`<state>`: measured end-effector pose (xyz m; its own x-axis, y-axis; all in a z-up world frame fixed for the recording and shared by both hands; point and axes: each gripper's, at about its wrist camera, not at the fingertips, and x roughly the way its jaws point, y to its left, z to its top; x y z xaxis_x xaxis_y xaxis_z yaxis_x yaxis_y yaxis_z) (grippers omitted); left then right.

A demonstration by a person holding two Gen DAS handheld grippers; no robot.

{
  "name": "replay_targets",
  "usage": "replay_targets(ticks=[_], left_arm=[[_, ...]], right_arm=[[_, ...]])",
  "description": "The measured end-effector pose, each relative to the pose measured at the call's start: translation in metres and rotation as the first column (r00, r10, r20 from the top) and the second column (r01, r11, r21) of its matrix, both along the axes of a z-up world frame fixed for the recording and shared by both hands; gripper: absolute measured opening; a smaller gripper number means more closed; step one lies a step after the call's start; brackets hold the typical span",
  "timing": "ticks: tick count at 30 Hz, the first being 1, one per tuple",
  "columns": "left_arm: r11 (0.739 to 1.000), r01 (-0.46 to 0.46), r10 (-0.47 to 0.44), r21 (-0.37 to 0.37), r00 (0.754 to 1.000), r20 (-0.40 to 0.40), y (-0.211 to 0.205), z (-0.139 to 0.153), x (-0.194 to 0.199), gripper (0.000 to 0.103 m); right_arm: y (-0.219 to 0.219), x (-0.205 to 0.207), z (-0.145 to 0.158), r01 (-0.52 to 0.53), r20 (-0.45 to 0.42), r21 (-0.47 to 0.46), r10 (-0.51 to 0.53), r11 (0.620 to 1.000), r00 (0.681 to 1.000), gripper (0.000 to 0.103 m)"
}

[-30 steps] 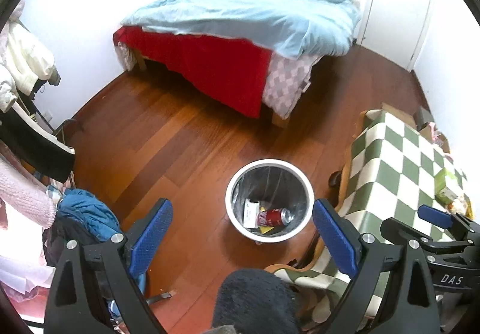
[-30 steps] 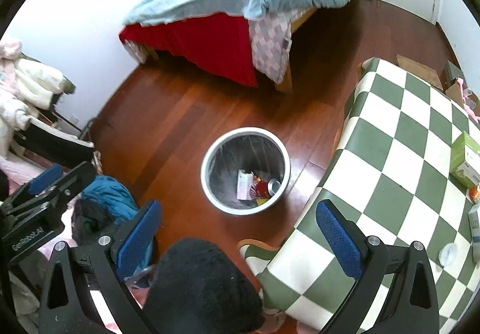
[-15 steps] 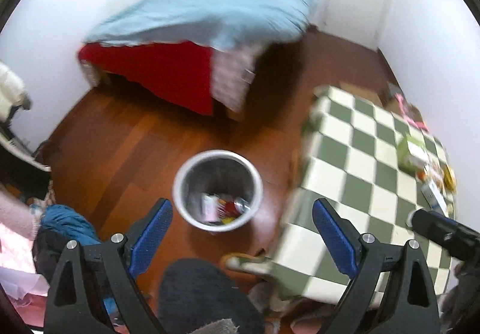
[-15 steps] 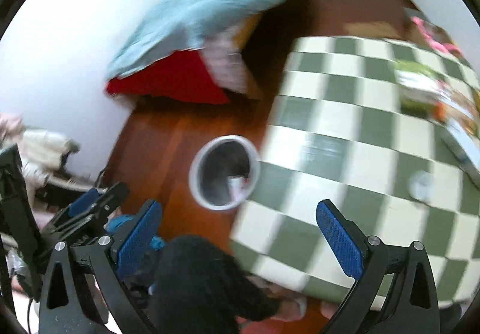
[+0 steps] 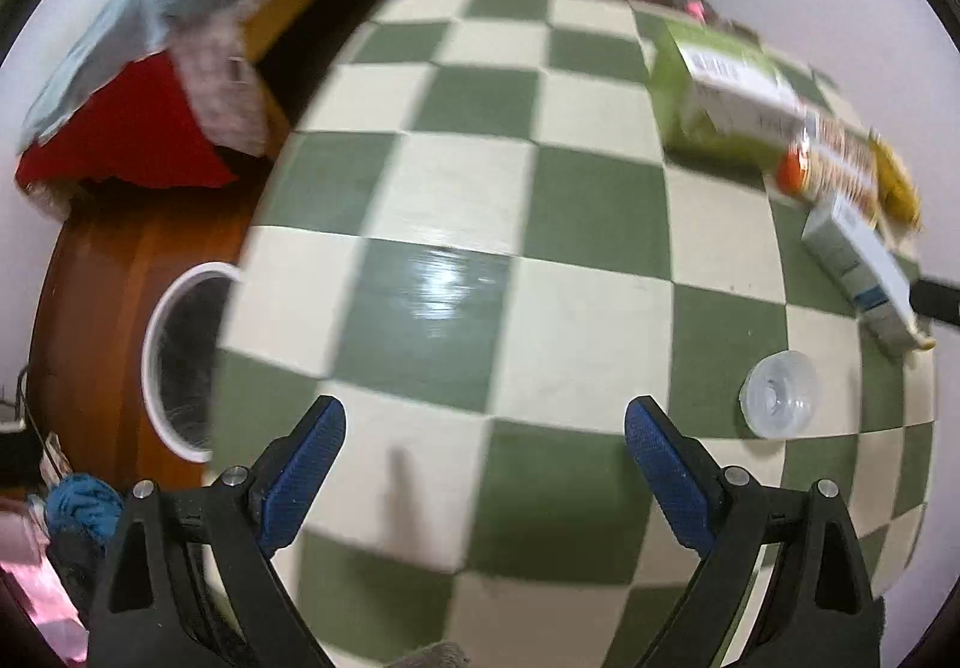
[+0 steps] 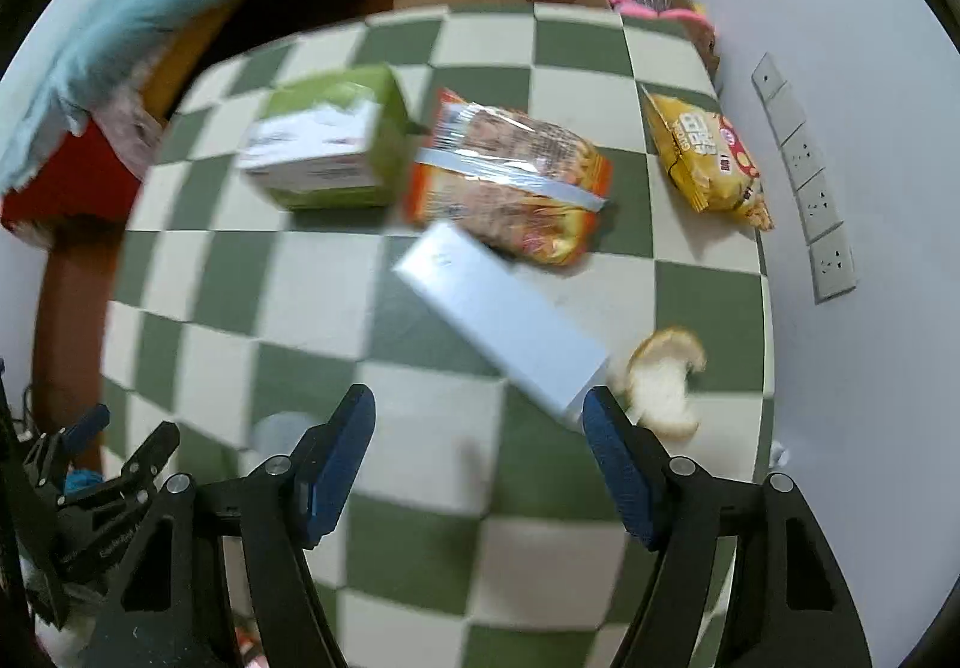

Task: Collect trash
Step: 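Grasp the white box with the right gripper while the left gripper grasps the clear plastic cup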

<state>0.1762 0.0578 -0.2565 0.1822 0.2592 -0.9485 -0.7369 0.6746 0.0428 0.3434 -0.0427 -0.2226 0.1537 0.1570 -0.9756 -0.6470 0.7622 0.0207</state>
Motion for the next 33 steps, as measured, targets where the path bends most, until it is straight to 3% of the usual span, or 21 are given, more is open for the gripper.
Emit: replay_targets(ticks=[3,6,9,10,12,18,21,26,32,33], left_arm=[[1.0,0.012,-0.012,0.003,0.999,-0.032,-0.002,-0.012,0.01,0.095],[1.0,0.002,-0.003,-0.003,0.999,-0.041,0.0,-0.018,0.01,0.095],[1.0,-0.009,0.008,-0.01,0.999,-0.053,0.004,-0.022,0.007,0.095],[1.0,-0.009,0.008,-0.014,0.999,-0.049,0.005,-0.022,0.006,0.095],[1.0,-0.003,0.003,0.0,0.999,-0.055,0.004,-0.02,0.005,0.095],[0.998,0.062,-0.062,0.004,0.998,0.021,-0.016,0.005,0.005,0.095],[0.991,0.13,-0.129,-0.013,0.988,0.084,-0.038,0.019,0.011,0.095],[0.969,0.243,-0.236,-0.054,0.965,0.111,-0.068,0.016,0.037,0.094],[0.947,0.318,-0.313,-0.045,0.945,0.093,-0.081,0.001,0.066,0.093],[0.945,0.324,-0.319,-0.035,0.943,0.092,-0.082,0.001,0.068,0.086]], right_arm=[[0.014,0.017,-0.021,-0.067,-0.019,-0.069,0.065,0.995,0.998,0.075],[0.032,0.021,-0.033,-0.142,0.02,-0.125,0.146,0.982,0.989,0.082],[0.039,0.029,-0.048,-0.154,-0.04,-0.118,0.15,0.981,0.988,0.079],[0.039,0.03,-0.052,-0.149,-0.047,-0.12,0.144,0.981,0.988,0.074],[0.036,0.028,-0.053,-0.135,-0.028,-0.123,0.133,0.983,0.991,0.052],[-0.018,0.021,-0.038,0.095,-0.137,0.025,-0.09,0.995,0.987,0.047],[-0.055,0.001,-0.035,0.197,-0.19,0.078,-0.18,0.977,0.965,0.045],[-0.107,-0.022,-0.036,0.338,-0.175,0.113,-0.316,0.934,0.933,0.042],[-0.12,-0.029,-0.052,0.376,-0.181,0.115,-0.352,0.92,0.918,0.045],[-0.117,-0.029,-0.053,0.362,-0.172,0.101,-0.342,0.927,0.924,0.047]])
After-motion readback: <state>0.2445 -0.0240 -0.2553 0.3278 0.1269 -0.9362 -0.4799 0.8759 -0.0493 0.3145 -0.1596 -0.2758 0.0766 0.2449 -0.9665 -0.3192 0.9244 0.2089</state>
